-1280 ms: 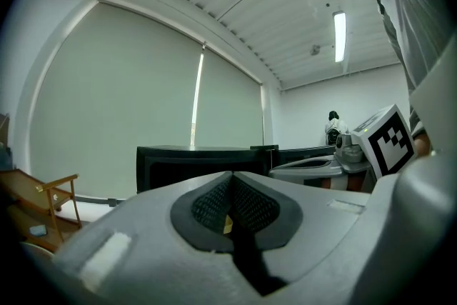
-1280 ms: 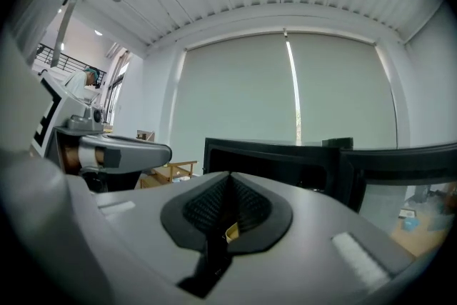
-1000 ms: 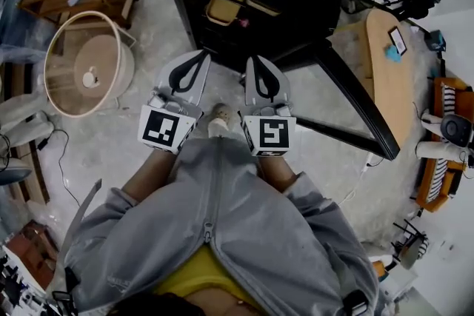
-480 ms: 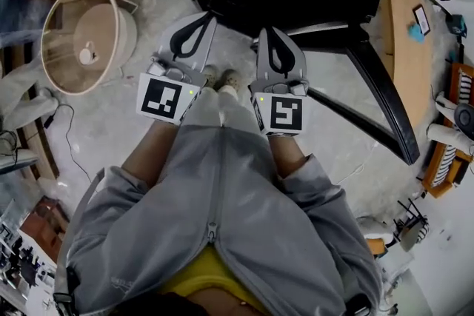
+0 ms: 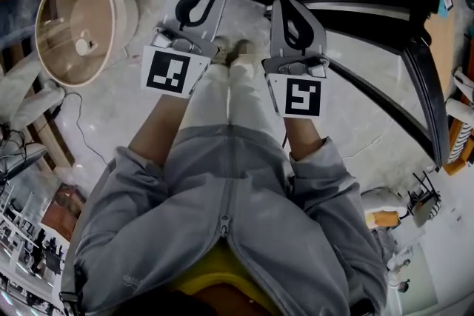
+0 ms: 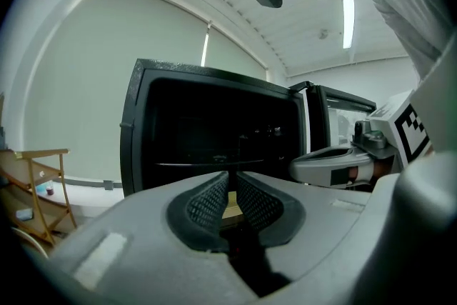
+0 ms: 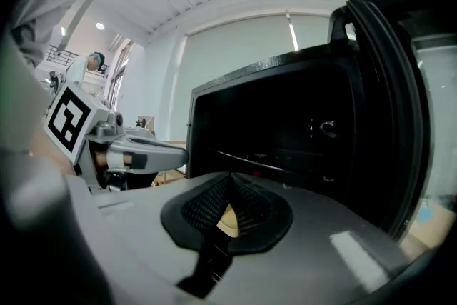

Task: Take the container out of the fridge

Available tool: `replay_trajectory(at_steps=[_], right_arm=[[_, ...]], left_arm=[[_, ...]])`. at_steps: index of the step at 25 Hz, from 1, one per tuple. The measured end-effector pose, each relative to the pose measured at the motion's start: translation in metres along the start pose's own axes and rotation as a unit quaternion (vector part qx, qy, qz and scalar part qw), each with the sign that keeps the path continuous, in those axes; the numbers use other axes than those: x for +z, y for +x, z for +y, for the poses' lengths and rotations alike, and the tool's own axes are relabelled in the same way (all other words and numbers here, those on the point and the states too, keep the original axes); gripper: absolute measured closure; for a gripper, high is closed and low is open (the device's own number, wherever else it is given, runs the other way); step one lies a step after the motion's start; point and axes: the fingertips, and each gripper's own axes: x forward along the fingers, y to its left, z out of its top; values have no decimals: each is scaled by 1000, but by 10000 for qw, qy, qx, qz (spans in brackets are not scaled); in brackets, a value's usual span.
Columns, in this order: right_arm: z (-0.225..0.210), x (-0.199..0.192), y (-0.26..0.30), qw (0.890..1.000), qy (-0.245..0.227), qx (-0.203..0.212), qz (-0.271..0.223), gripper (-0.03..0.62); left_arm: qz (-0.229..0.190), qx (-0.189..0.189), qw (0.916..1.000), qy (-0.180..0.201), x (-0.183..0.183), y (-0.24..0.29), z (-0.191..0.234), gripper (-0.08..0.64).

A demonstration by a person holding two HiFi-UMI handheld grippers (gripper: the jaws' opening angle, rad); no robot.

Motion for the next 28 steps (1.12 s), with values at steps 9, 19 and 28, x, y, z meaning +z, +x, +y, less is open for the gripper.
replay_trajectory(at_steps=[9,19,28], right_arm=[[-1,-40,15,9999,57,-141,45,592],[-5,-73,27,9995,67,-244,202,592],[-12,-100,44,9985,5,-353,427,592]], left_arm=[[15,75,9999,-141,-58,23,16,457],[383,36,9992,-128,-124,59,22,318],[870,308,9957,-44,-178,88,52,221]])
